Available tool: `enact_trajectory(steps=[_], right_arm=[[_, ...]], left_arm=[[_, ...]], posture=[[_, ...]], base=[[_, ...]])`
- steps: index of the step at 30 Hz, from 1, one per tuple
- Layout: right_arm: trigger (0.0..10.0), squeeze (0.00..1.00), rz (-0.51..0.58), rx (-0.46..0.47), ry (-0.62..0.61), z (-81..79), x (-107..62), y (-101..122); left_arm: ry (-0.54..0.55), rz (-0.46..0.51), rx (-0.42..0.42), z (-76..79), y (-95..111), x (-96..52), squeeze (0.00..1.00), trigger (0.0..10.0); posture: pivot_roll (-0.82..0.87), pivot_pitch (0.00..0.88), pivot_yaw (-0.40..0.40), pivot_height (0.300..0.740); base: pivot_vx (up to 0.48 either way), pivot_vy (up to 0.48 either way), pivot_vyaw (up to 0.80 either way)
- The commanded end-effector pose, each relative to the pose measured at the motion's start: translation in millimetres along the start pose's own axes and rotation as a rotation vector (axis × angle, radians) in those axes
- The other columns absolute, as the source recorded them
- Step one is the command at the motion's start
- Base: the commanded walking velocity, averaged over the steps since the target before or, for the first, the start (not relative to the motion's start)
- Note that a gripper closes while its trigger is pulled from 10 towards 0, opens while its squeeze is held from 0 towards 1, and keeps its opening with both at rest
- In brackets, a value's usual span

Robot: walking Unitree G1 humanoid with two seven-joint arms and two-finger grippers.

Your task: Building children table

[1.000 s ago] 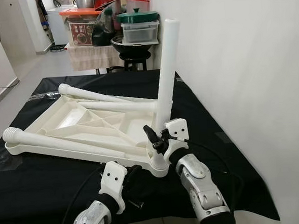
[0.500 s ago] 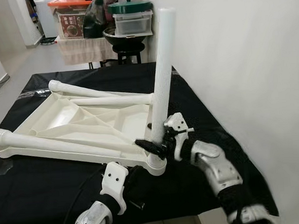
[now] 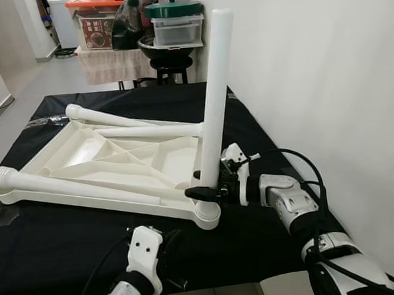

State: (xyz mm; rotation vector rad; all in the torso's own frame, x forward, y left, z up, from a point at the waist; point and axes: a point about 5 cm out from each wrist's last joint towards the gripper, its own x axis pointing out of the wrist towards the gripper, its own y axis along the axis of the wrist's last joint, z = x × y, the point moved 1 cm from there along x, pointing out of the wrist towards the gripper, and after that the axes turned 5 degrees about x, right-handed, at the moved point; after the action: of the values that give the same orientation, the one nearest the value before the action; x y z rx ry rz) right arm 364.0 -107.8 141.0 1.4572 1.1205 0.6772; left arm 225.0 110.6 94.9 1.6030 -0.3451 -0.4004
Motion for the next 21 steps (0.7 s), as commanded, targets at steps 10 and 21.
enact_trajectory(steps=[10,21], right_arm=[[0.0,0.0,-0.012,-0.013,-0.008,7.5,-11.0,-3],[0.0,0.0,0.162,-0.089,-0.684,-53.5,9.5,-47]], left_arm=[[0.004,0.018,0.005,2.8,5,-1.5,0.0,10.0],[-0.001,0.032,0.035,-2.1,9,-2.6,0.0,10.0]], posture=[[0.08,0.0,-0.089,0.74],[0.03,0.0,-0.066,0.74]], base=[[0.0,0.0,0.0],[0.0,0.0,0.0]])
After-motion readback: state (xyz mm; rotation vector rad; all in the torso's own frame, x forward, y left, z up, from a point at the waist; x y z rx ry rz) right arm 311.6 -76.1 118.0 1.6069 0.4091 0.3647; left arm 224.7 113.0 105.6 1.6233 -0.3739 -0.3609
